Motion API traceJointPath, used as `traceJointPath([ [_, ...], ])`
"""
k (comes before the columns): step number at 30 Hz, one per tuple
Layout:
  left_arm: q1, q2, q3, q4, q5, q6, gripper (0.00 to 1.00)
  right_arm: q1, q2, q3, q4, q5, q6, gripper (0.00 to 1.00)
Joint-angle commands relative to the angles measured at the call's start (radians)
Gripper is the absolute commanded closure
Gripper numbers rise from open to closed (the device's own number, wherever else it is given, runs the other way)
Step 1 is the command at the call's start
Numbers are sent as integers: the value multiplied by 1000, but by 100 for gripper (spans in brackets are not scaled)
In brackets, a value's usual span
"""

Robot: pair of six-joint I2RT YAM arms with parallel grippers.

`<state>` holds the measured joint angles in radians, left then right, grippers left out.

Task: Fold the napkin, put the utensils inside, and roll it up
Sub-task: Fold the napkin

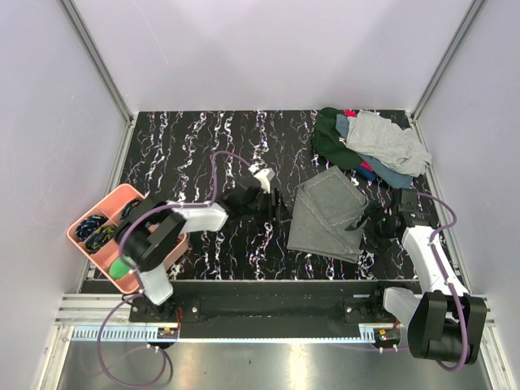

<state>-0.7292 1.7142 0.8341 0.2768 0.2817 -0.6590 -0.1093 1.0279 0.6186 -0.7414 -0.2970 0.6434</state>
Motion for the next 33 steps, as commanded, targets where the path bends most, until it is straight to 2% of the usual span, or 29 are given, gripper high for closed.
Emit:
traceJointPath([
  [1, -1, 94, 97, 98, 48, -54, 34, 8, -8, 21, 10, 16, 30, 20],
  [7, -1, 215, 171, 117, 76, -74, 37, 8, -3, 24, 30, 10, 33, 20],
  [13, -4, 266, 191, 127, 88, -90, 53, 8, 9, 20, 53, -5, 29, 20],
  [15, -7, 283, 195, 127, 91, -91, 55, 8, 12, 18, 59, -8, 25, 20],
  [16, -10, 288, 197, 127, 91, -96, 61, 8, 14, 20, 63, -10, 25, 20],
  [18, -12, 303, 197, 137, 103, -103, 66, 8, 15, 20, 68, -13, 22, 20],
  [22, -13, 314, 192, 173, 126, -135, 87, 10, 17, 15, 79, -19, 19, 21],
  [23, -13, 314, 191, 177, 131, -139, 97, 10, 15, 15, 80, -19, 16, 21],
  [24, -12, 311, 188, 179, 129, -142, 100, 10, 18, 13, 83, -19, 13, 21],
  [27, -3, 308, 177, 203, 146, -148, 100, 17, 23, 10, 96, -11, -1, 21],
  [33, 83, 236, 80, 236, 174, -150, 100, 101, 43, 20, 109, 84, 16, 22],
])
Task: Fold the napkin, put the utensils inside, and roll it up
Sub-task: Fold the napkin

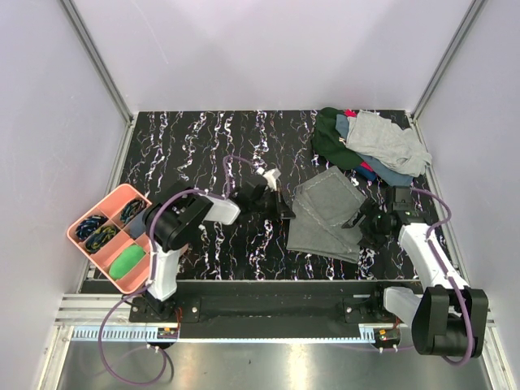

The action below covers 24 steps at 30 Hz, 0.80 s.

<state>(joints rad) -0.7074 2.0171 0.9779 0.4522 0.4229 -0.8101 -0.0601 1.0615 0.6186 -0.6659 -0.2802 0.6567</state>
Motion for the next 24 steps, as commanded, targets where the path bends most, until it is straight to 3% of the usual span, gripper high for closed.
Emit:
traceJointPath([
  [1, 89, -93, -77, 53, 36, 11, 100, 54, 14, 26, 38, 85, 6, 22],
  [12, 255, -274, -185, -167, 19, 180, 100, 270, 161, 73, 170, 81, 8, 20],
  [19, 267, -268, -142, -219, 22, 195, 99, 364, 173, 56, 247, 24, -9, 17],
  [24, 267, -270, -119, -251, 8, 196, 72, 405, 172, 38, 282, 10, 12, 17],
])
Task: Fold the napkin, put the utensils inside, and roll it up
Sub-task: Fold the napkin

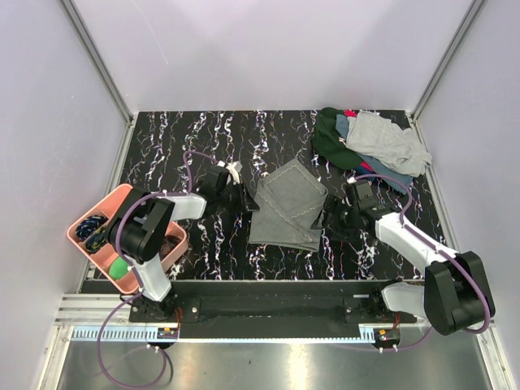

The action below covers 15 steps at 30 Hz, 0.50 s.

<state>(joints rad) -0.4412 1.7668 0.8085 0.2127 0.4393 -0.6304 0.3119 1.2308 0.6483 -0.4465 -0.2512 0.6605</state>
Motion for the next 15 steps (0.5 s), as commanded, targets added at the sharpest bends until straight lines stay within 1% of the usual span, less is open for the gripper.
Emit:
traceJointPath([
  [1, 1, -21, 57, -16, -10, 18, 69, 41, 4, 5, 65, -14, 10, 17],
  [2, 1, -24, 58, -25, -13, 18, 66, 44, 13, 2, 65, -13, 11, 19],
  [3, -1, -30, 60, -29, -17, 18, 59, 47, 19, -2, 68, -13, 10, 21],
  [4, 1, -33, 63, -32, -19, 18, 56, 50, 28, -4, 68, -13, 11, 22],
  [6, -1, -49, 64, -47, -31, 20, 46, 59, 39, -7, 78, -16, 14, 27],
  [9, 1, -66, 66, -71, -51, 29, 37, 70, 61, -6, 89, -13, 16, 30],
  [11, 1, -76, 66, -88, -60, 35, 36, 75, 78, -7, 95, -16, 17, 34],
  [12, 1, -79, 64, -94, -68, 38, 35, 81, 82, -7, 95, -17, 19, 39],
  [15, 1, -96, 60, -111, -76, 41, 34, 92, 87, -12, 97, -14, 27, 45],
])
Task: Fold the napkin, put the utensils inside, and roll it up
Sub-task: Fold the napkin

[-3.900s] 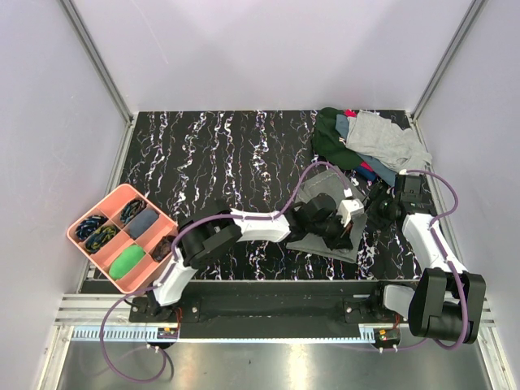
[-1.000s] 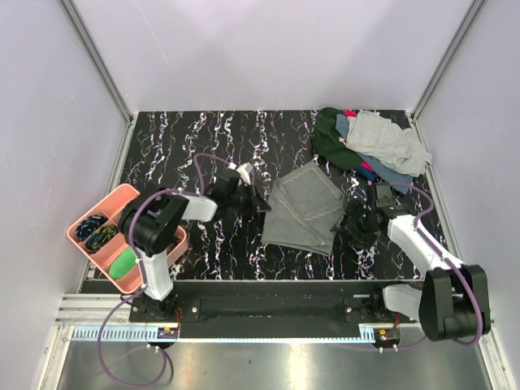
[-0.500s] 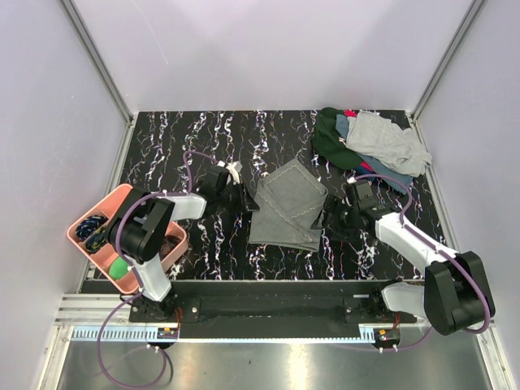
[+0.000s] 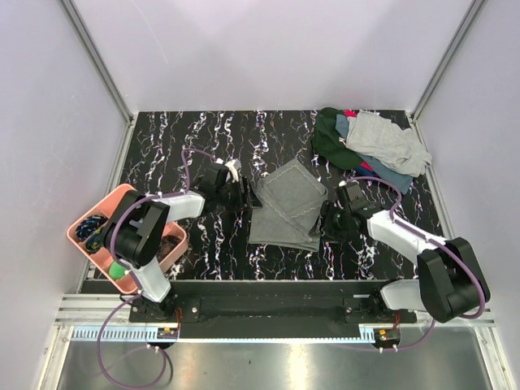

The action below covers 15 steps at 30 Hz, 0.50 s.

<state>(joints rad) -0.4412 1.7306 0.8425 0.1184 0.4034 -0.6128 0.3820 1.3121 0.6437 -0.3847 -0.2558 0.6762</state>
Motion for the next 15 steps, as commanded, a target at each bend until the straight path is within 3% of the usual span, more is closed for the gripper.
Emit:
traceJointPath([
  [1, 2, -63, 24, -22, -43, 24, 30, 23, 6, -10, 35, -10, 16, 51],
  [4, -1, -94, 1, -39, -44, 16, 26, 26, 7, -24, 35, -7, 25, 63],
  [7, 1, -135, -49, -36, -44, -5, 22, 31, 19, -36, 33, -2, 25, 69],
  [15, -17, -190, -220, 29, 11, -96, 24, 32, 72, -36, 43, 23, -1, 88],
])
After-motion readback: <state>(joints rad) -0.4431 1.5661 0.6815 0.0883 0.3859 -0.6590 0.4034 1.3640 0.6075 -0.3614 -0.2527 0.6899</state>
